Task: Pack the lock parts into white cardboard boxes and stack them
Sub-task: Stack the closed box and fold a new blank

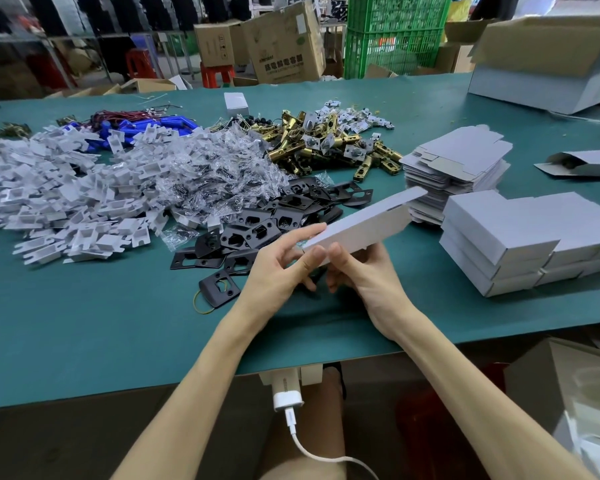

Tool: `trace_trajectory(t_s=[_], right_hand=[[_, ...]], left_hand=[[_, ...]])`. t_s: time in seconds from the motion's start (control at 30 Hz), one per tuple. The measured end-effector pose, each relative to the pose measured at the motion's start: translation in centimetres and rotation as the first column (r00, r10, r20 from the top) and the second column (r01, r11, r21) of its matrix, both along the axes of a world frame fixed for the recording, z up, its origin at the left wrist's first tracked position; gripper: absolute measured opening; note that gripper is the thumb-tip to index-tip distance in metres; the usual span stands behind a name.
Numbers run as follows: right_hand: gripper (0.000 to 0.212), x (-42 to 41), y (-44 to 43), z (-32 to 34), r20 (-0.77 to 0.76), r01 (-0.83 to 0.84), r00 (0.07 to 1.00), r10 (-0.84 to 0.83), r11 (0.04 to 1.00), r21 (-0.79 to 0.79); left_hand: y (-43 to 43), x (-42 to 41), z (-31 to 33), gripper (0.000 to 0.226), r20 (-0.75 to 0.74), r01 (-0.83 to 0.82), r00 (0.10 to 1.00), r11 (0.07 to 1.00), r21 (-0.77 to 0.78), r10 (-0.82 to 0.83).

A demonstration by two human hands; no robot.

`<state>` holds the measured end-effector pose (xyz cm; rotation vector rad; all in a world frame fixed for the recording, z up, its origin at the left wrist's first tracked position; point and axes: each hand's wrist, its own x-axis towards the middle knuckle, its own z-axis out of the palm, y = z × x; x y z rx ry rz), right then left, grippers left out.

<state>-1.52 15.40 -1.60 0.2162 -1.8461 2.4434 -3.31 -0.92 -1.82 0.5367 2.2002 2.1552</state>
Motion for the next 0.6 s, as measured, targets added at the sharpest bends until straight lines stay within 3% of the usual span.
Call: trace_trajectory(t_s=[0.1,0.43,0.6], right_hand=[[0.081,0.04,0.08,0.15,0.038,-0.016,0.999,0.016,1.0,-0.017],[0.031,-0.24,0.59,-0.26,0.039,0.023,0.999,-0.025,0.999,0.039],[0.042,-0.1,0.46,-0.1,0.08,0.041,0.996,-0.046,0.997,0.07]], left_hand=[[0.31,0.14,0.08,0.044,0.054,-0.023,0.998,0.998,0.055,0.02],[0.44,-0.05,0.1,0.047,0.067,-0.107,0.993,0.991,0.075,0.102],[-0.04,0.09,0.29,0.04,0.012,-0.212,0.977,0.971,0.109,0.212]])
